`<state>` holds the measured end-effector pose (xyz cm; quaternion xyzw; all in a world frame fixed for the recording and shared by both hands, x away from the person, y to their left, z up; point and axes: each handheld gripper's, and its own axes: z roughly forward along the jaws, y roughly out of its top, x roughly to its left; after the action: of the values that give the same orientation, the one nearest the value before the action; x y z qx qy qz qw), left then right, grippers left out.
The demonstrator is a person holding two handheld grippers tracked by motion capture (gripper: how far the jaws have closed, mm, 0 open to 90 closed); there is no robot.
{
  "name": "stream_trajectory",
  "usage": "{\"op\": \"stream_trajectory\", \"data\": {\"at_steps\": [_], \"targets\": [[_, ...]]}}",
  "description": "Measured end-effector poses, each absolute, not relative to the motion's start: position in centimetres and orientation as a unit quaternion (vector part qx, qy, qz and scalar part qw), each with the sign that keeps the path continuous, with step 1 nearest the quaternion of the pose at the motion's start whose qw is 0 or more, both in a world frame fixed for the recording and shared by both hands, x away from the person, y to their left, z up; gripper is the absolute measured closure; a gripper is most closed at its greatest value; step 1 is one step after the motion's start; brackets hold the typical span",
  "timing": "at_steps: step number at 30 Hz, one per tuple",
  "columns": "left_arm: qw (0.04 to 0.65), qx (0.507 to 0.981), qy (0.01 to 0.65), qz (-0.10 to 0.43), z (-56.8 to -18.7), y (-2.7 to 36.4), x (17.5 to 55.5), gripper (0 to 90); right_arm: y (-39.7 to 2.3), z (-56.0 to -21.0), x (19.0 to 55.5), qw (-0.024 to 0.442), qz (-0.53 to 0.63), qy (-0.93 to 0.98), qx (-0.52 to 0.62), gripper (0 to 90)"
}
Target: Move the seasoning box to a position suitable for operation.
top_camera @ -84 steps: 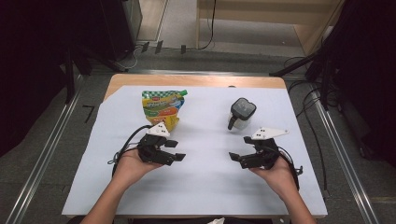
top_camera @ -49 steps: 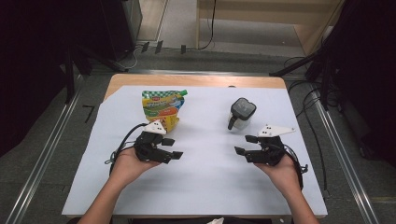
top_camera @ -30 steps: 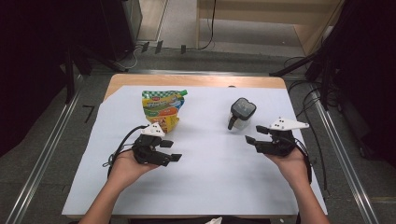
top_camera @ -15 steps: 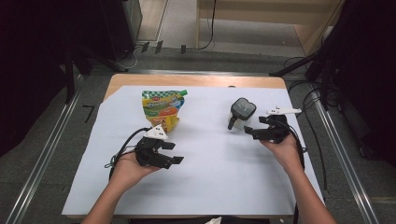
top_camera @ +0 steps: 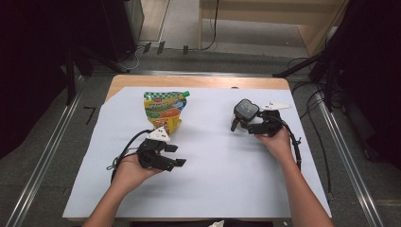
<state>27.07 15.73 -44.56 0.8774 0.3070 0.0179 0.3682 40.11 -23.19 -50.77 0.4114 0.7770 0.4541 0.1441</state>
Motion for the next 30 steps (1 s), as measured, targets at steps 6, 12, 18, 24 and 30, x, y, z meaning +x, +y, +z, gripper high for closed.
{"op": "stream_trajectory", "data": {"at_steps": [6,12,18,24,30], "targets": [[0.368,0.879,0.304,0.018,-44.5,15.6,27.0,37.1,-21.8,-51.4,41.0,0.165,0.455,0.774,0.408,11.2],[0.371,0.877,0.306,0.016,-44.6,15.7,27.1,37.1,-21.1,-52.2,41.7,0.151,0.470,0.758,0.426,9.0],[0.373,0.875,0.309,0.014,-44.6,15.8,27.1,37.2,-20.9,-52.3,41.7,0.158,0.477,0.748,0.433,11.8],[0.375,0.874,0.309,0.013,-44.6,16.0,27.2,37.2,-20.7,-52.2,41.3,0.163,0.473,0.750,0.433,12.6],[0.377,0.872,0.312,0.010,-44.7,16.1,27.4,37.4,-20.3,-50.8,40.0,0.167,0.486,0.752,0.413,12.8]]}}
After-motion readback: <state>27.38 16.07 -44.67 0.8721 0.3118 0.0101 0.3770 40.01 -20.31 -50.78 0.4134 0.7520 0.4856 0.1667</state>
